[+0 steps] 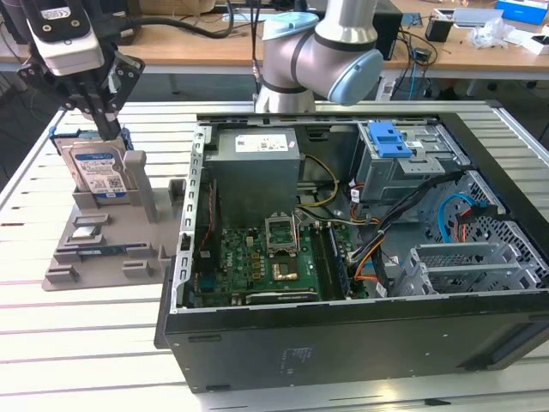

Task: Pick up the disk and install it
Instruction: 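Reach for the disk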

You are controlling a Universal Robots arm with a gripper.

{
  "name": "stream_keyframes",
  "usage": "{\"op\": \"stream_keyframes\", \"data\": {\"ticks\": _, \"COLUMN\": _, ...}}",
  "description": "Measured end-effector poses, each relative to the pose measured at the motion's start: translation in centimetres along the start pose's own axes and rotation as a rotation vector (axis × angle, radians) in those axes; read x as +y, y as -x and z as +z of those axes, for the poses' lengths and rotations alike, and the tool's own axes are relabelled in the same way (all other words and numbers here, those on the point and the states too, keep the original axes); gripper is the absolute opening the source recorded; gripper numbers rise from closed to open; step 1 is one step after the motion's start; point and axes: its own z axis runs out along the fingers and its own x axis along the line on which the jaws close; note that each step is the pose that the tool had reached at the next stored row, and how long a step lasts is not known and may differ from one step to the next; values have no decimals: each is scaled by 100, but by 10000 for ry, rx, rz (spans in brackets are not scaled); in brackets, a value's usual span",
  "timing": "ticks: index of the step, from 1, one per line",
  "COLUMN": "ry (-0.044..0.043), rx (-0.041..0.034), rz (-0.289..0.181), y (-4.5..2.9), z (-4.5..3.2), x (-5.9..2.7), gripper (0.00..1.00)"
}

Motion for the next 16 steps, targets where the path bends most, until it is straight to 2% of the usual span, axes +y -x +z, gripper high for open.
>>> {"op": "stream_keyframes", "data": {"ticks": 3, "ry": 0, "rx": -1, "rz": 1, "y": -45, "z": -1, "x": -3, "gripper": 11}}
{"op": "stream_keyframes", "data": {"ticks": 6, "ry": 1, "rx": -1, "rz": 0, "y": -128, "z": -3, "x": -9, "gripper": 11}}
{"op": "stream_keyframes", "data": {"ticks": 16, "ry": 0, "rx": 0, "rz": 0, "y": -262, "z": -7, "x": -19, "gripper": 11}}
